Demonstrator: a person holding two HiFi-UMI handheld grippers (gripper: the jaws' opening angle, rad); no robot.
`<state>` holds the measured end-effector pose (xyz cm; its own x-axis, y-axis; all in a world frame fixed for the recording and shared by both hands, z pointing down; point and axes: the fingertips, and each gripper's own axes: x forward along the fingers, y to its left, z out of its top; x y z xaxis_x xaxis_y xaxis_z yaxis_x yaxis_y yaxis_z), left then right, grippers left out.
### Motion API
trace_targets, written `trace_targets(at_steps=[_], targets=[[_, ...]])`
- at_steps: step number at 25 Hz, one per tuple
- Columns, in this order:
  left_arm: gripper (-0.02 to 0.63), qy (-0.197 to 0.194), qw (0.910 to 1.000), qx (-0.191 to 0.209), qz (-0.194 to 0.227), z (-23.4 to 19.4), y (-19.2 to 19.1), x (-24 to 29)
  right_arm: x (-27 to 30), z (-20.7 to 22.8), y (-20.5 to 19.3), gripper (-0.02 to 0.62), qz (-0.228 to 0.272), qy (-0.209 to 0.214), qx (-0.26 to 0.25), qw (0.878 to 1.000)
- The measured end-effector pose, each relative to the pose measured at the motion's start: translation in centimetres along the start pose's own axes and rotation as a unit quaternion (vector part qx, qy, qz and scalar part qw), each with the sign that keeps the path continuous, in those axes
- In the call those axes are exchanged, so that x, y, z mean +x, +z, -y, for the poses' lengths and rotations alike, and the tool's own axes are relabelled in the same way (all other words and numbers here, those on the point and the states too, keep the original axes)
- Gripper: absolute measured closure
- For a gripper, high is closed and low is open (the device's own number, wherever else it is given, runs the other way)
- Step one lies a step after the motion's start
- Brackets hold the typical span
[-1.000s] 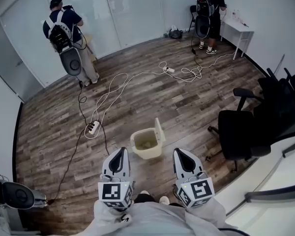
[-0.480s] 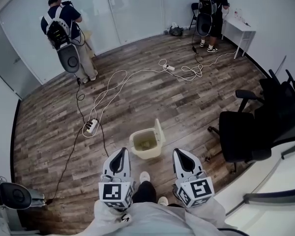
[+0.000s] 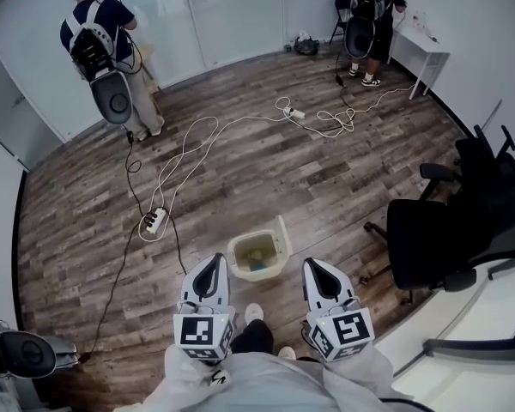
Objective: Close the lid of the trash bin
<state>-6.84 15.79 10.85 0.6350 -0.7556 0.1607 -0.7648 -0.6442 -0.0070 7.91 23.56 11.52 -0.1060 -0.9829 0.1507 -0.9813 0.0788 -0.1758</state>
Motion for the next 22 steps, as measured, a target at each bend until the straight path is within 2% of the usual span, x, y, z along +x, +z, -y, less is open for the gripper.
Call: trace_targets(at_steps=[17, 22], targets=[[0.601, -0.021, 0.9994, -0.028, -0.003, -9.6, -0.3, 7.1, 11.1, -1.8, 0.4, 0.572, -0.031, -0.028, -0.011, 0.999], [0.601, -0.034, 0.9991, -0.023, -0.008, -11.1, -0.8, 8.5, 13.0, -1.8, 0.2, 0.572, -0.031, -0.042, -0.009, 0.999]])
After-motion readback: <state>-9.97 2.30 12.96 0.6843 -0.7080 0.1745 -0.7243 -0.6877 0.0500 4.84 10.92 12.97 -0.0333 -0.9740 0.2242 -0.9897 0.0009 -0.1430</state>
